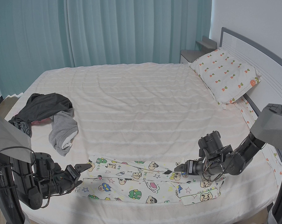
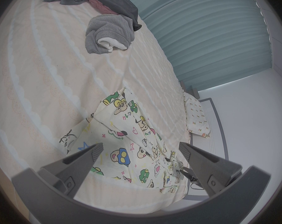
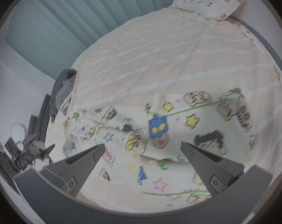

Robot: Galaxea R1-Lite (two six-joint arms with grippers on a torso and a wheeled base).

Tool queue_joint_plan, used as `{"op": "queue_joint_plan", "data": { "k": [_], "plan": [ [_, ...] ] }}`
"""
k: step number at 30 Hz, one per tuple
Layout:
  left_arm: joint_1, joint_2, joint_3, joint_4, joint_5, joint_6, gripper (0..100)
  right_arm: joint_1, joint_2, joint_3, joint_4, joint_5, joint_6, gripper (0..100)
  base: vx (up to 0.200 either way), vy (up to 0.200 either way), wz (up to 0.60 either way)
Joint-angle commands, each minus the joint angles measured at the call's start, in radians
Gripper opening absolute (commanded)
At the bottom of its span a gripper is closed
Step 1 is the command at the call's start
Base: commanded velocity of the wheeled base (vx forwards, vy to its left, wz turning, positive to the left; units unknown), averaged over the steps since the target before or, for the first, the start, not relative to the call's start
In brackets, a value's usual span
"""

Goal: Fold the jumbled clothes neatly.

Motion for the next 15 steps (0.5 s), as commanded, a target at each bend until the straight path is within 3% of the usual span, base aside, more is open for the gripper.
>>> {"op": "queue_joint_plan", "data": {
  "k": [1, 15],
  "plan": [
    [-0.001, 0.001, 0.000, -0.018, 0.001, 0.000, 100, -0.055, 0.077, -0.001, -0.080, -0.037, 0.000, 100, 0.000, 0.000, 0.00],
    [-0.001, 0.001, 0.000, -0.018, 0.001, 0.000, 100, -0.073, 0.160, 0.027, -0.129, -0.119, -0.007, 100, 0.000, 0.000, 0.00]
  ]
}}
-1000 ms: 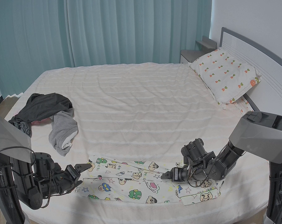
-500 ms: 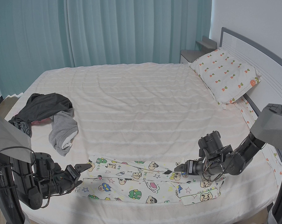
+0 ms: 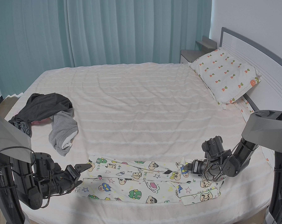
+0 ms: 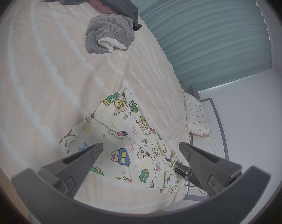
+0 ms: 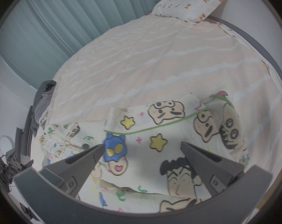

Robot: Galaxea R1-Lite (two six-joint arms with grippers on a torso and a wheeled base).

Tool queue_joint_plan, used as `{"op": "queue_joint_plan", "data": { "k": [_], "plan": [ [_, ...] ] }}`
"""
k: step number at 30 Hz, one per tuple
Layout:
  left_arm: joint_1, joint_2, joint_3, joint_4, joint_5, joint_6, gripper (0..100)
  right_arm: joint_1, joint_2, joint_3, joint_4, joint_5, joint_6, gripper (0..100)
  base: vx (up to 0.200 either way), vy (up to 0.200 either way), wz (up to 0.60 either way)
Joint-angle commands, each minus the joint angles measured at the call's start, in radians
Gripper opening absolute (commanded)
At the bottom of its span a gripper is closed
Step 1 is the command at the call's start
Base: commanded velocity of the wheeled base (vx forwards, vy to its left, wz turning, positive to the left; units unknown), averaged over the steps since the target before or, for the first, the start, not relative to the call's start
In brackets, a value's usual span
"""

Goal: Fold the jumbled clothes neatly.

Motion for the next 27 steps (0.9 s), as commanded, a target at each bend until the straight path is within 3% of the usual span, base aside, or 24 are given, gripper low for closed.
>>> {"op": "queue_joint_plan", "data": {
  "k": [1, 10, 12, 17, 22, 27],
  "plan": [
    [0.000, 0.001, 0.000, -0.018, 0.001, 0.000, 100, -0.011, 0.009, 0.014, -0.005, -0.017, 0.004, 100, 0.000, 0.000, 0.00],
    [-0.002, -0.005, 0.003, -0.018, 0.002, 0.000, 100, -0.031, -0.197, 0.106, -0.010, -0.019, 0.048, 100, 0.000, 0.000, 0.00],
    [-0.002, -0.017, 0.003, -0.018, 0.005, 0.000, 100, -0.033, -0.229, 0.162, -0.030, 0.000, 0.097, 100, 0.000, 0.000, 0.00],
    [-0.002, -0.076, 0.024, -0.018, 0.002, -0.005, 100, -0.030, -0.206, 0.238, -0.178, 0.075, 0.168, 100, 0.000, 0.000, 0.00],
    [-0.023, -0.085, 0.043, -0.018, 0.001, -0.008, 100, 0.027, -0.179, 0.277, -0.295, 0.072, 0.168, 100, 0.000, 0.000, 0.00],
    [-0.023, -0.082, 0.050, -0.018, -0.001, -0.013, 100, 0.058, -0.157, 0.279, -0.310, 0.041, 0.169, 100, -0.200, 0.000, 0.00]
  ]
}}
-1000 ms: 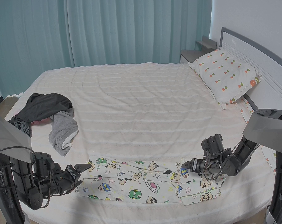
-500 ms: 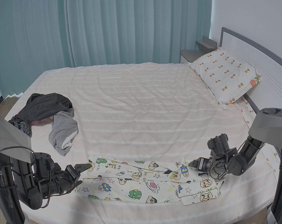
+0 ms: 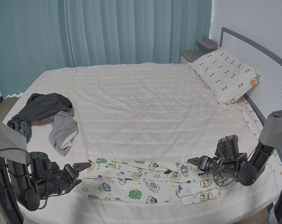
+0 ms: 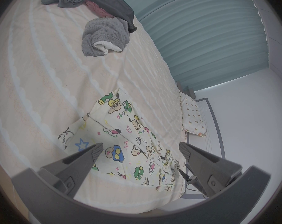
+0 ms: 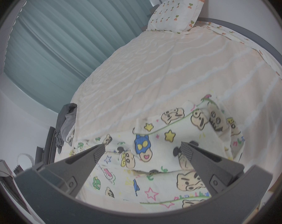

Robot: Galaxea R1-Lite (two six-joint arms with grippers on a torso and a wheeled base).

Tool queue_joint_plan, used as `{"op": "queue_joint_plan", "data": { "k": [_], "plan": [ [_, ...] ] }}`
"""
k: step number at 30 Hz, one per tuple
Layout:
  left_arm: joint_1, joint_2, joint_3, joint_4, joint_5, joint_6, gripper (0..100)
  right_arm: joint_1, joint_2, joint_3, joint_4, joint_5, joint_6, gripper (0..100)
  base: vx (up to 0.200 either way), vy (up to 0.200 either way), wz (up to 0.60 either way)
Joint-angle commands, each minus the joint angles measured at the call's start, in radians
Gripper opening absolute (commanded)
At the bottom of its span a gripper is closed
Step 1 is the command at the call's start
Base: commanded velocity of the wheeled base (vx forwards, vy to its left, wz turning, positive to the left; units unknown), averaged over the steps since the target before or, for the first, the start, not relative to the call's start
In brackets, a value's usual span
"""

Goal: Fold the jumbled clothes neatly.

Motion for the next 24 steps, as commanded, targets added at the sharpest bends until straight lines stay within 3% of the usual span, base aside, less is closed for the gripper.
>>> {"op": "queue_joint_plan", "data": {
  "k": [1, 16, 24],
  "plan": [
    [-0.004, -0.011, 0.017, -0.018, -0.002, -0.002, 100, 0.029, 0.021, 0.011, -0.004, -0.009, 0.006, 100, -0.200, 0.000, 0.00],
    [0.003, -0.018, 0.017, -0.018, -0.039, -0.002, 100, 0.047, 0.072, 0.025, -0.099, -0.011, 0.016, 100, 0.000, 0.000, 0.00],
    [0.003, -0.016, 0.017, -0.018, -0.036, -0.001, 100, 0.049, 0.069, 0.026, -0.109, -0.012, 0.016, 100, 0.000, 0.200, 0.00]
  ]
}}
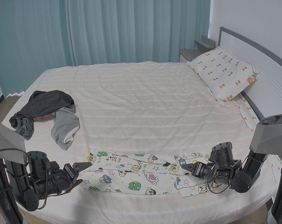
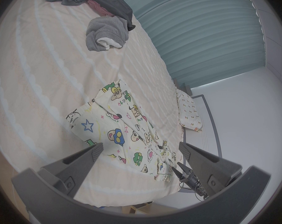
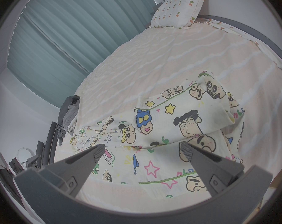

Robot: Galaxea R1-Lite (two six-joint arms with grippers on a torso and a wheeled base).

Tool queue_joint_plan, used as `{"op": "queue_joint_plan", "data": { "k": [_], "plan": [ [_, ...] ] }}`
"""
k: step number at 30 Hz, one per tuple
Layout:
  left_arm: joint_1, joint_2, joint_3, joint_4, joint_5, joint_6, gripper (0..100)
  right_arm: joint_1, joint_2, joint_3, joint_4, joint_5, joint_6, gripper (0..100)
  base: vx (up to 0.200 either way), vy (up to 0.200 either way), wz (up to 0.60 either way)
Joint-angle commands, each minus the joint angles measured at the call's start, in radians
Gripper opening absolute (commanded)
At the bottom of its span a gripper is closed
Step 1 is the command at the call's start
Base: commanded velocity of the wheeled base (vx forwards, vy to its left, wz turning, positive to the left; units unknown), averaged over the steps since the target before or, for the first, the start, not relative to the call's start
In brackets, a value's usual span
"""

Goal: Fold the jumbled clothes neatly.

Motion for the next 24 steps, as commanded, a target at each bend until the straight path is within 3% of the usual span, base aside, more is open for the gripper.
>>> {"op": "queue_joint_plan", "data": {
  "k": [1, 10, 14, 16, 19, 20, 21, 24],
  "plan": [
    [0.000, 0.001, 0.015, -0.018, 0.001, 0.002, 100, 0.001, 0.004, 0.001, 0.000, -0.001, 0.002, 100, 0.000, 0.200, 0.00],
    [0.002, 0.009, 0.005, -0.018, 0.009, 0.006, 100, -0.001, 0.001, 0.010, -0.034, -0.004, 0.002, 100, 0.000, 0.200, 0.00],
    [0.002, 0.015, -0.041, -0.018, 0.012, 0.012, 100, -0.004, 0.001, 0.021, -0.088, -0.005, 0.002, 100, 0.000, 0.000, 0.00],
    [0.002, 0.038, -0.127, -0.018, 0.030, 0.032, 100, -0.005, 0.001, 0.040, -0.134, -0.004, 0.000, 100, 0.000, 0.000, 0.00],
    [0.003, 0.102, -0.235, -0.007, 0.050, 0.180, 100, -0.004, 0.007, 0.055, -0.171, -0.004, -0.001, 100, 0.000, 0.000, 0.00],
    [0.003, 0.102, -0.235, -0.007, 0.050, 0.180, 100, -0.004, 0.007, 0.055, -0.171, -0.004, -0.001, 100, 0.000, 0.000, 0.00],
    [-0.003, 0.139, -0.300, 0.042, 0.050, 0.268, 100, -0.004, 0.007, 0.056, -0.174, -0.004, -0.001, 100, 0.000, 0.000, 0.00],
    [-0.018, 0.147, -0.430, 0.202, 0.050, 0.290, 100, -0.004, 0.006, 0.058, -0.174, -0.004, -0.001, 100, 0.000, 0.000, 0.00]
  ]
}}
